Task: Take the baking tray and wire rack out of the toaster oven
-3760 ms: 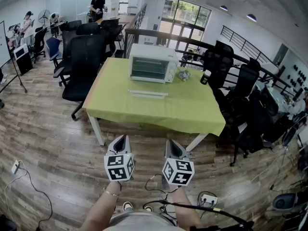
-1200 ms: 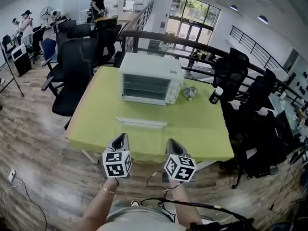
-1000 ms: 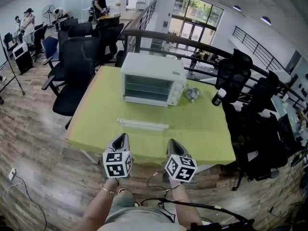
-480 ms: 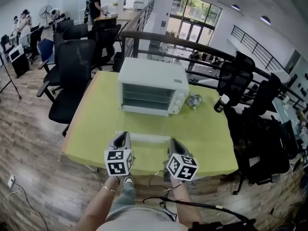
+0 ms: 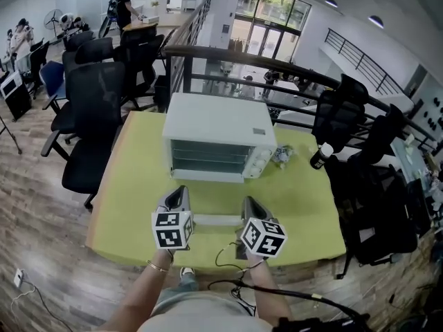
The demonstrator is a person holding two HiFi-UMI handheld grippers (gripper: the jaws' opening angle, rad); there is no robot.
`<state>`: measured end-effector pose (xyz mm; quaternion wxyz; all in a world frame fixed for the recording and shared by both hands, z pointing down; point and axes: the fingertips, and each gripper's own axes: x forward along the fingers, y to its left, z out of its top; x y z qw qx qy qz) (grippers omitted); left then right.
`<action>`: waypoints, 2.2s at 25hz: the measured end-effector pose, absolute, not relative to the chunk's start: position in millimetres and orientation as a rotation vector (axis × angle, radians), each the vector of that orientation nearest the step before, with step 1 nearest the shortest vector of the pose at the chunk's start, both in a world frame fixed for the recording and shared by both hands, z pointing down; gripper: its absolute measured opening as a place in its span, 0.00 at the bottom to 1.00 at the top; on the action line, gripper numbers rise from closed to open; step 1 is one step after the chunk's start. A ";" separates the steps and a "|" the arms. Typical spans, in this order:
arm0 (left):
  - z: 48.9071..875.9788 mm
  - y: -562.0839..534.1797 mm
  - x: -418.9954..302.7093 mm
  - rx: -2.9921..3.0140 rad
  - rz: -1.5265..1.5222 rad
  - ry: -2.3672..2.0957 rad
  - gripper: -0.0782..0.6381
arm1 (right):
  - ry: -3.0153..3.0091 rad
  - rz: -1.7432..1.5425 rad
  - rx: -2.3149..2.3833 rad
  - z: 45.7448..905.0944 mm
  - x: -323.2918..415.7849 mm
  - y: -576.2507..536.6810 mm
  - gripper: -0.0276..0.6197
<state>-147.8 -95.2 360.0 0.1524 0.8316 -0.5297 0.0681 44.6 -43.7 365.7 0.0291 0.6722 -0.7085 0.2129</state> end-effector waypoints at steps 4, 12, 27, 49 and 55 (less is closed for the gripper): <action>364.3 -127.8 -148.7 2.389 0.205 -1.498 0.11 | -2.170 0.672 2.073 370.2 39.6 -74.1 0.04; 382.9 -155.1 -149.5 2.370 0.227 -1.457 0.11 | -2.139 0.682 2.081 380.5 35.2 -102.8 0.04; 398.9 -153.8 -152.0 2.264 0.237 -1.540 0.11 | -2.176 0.718 1.991 395.9 43.1 -111.6 0.04; 396.7 -147.7 -128.0 2.262 0.187 -1.477 0.11 | -2.214 0.788 2.023 400.7 56.9 -112.3 0.24; 401.7 -148.5 -128.2 2.230 0.159 -1.452 0.18 | -2.232 0.922 2.072 408.9 61.4 -112.5 0.38</action>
